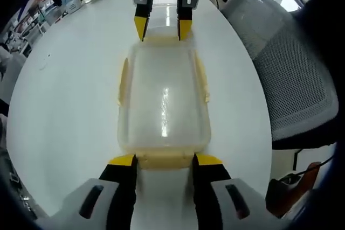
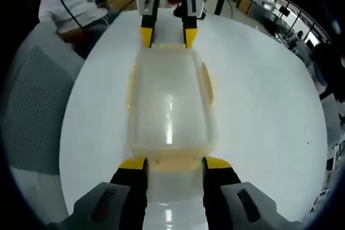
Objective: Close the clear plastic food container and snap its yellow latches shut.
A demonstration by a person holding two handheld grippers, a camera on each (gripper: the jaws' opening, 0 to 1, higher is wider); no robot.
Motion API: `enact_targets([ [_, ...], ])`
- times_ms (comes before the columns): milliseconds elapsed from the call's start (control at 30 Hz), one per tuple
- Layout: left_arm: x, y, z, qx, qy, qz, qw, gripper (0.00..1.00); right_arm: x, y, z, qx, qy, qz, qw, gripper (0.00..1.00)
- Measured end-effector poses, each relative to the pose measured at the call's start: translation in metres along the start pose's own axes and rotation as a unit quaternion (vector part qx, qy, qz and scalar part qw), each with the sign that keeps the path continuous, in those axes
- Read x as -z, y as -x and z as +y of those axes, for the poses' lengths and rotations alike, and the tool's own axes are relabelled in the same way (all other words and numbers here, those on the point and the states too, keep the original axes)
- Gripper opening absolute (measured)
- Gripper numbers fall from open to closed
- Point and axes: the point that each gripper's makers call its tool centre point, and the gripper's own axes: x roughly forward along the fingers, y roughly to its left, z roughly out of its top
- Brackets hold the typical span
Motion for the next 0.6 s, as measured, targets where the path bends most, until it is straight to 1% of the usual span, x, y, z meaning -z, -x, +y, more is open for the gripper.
enact_targets([
  [233, -0.0001, -0.0003, 0.0004, 0.000, 0.000, -0.006, 1.0000, 0.39, 0.0014, -0.0001, 0.0001, 0.001, 0.000, 0.005, 1.0000, 0.38],
  [467, -0.0003, -0.0003, 0.0016, 0.001, 0.000, -0.007, 1.0000, 0.39, 0.0008, 0.0004, 0.0002, 0.001, -0.002, 0.018, 0.9998, 0.38],
  [600, -0.0006, -0.0002, 0.0015, 0.001, -0.003, -0.005, 1.0000, 0.38, 0.0015, 0.0006, 0.0004, 0.000, -0.004, 0.019, 0.9998, 0.38],
])
